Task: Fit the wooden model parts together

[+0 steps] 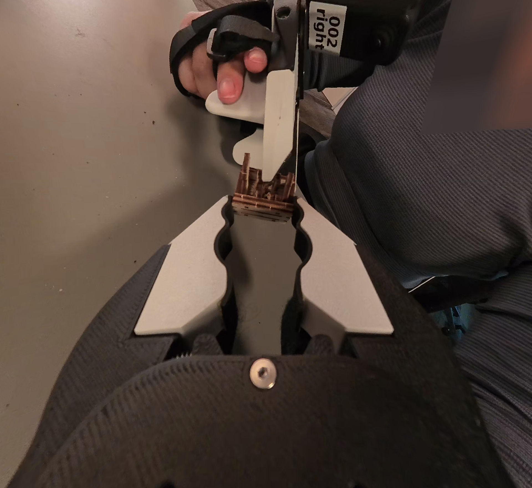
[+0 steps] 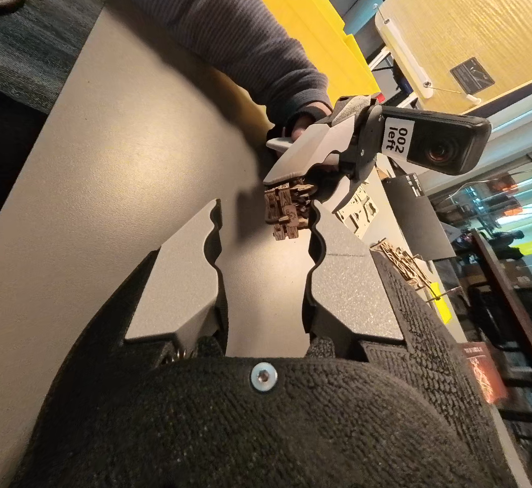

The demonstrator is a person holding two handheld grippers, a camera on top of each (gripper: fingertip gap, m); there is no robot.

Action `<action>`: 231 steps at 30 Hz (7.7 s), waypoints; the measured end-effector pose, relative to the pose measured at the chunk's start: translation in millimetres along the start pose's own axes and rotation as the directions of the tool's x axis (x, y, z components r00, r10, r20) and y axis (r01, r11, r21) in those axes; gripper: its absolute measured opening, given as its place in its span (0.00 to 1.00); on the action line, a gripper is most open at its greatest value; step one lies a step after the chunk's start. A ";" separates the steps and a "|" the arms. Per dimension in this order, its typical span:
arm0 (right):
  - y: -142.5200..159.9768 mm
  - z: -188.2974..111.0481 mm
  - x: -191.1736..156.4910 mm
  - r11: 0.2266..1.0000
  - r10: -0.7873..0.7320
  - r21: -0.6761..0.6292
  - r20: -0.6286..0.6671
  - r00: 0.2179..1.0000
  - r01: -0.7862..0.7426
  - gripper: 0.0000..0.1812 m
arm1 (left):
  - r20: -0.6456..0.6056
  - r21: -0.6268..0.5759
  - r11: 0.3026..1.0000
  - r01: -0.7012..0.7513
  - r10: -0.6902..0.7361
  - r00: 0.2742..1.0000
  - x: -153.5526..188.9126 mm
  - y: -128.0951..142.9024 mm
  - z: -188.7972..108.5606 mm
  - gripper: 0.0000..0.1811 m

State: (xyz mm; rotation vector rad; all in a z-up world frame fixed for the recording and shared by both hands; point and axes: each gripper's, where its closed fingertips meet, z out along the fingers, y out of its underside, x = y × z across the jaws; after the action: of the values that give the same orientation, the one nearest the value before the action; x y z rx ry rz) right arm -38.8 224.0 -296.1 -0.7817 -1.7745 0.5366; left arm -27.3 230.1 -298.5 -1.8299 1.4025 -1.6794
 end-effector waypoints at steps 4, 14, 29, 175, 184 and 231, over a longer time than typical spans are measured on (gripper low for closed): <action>-2.9 -0.9 0.3 1.000 -0.017 0.013 -0.010 1.000 0.017 0.32 | -0.002 0.003 1.000 0.000 0.000 1.000 0.5 -0.5 -0.1 0.22; -9.0 -12.0 18.8 0.995 0.055 0.087 -0.079 0.995 -0.048 0.33 | 0.000 0.004 1.000 -0.002 0.002 1.000 0.9 -0.8 0.2 0.22; -0.2 -48.1 64.4 0.945 0.280 0.226 -0.184 0.942 -0.236 0.31 | 0.560 -0.150 0.943 -0.297 0.329 0.761 -53.3 -7.6 -15.7 0.22; 81.2 -37.5 -7.2 0.564 0.198 -0.825 0.092 0.976 -0.036 0.00 | 0.817 -0.531 0.844 -0.078 0.534 0.215 -38.1 -36.8 -23.3 0.22; 80.6 -38.1 -7.3 0.563 0.197 -0.825 0.094 0.976 -0.034 0.00 | 0.761 -0.589 0.793 -0.155 0.609 0.224 -37.0 -39.9 -22.0 0.22; 78.4 -46.0 23.1 0.533 0.126 -0.846 0.062 0.990 -0.015 0.00 | 0.547 -0.537 0.711 -0.455 0.704 0.453 8.8 -71.8 5.7 0.21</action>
State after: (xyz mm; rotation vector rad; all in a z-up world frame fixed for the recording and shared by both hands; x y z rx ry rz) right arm 19.2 293.7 -320.0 -1.5227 -2.1069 -0.3291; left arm 8.6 255.8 -241.0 -1.5464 1.6673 -0.2820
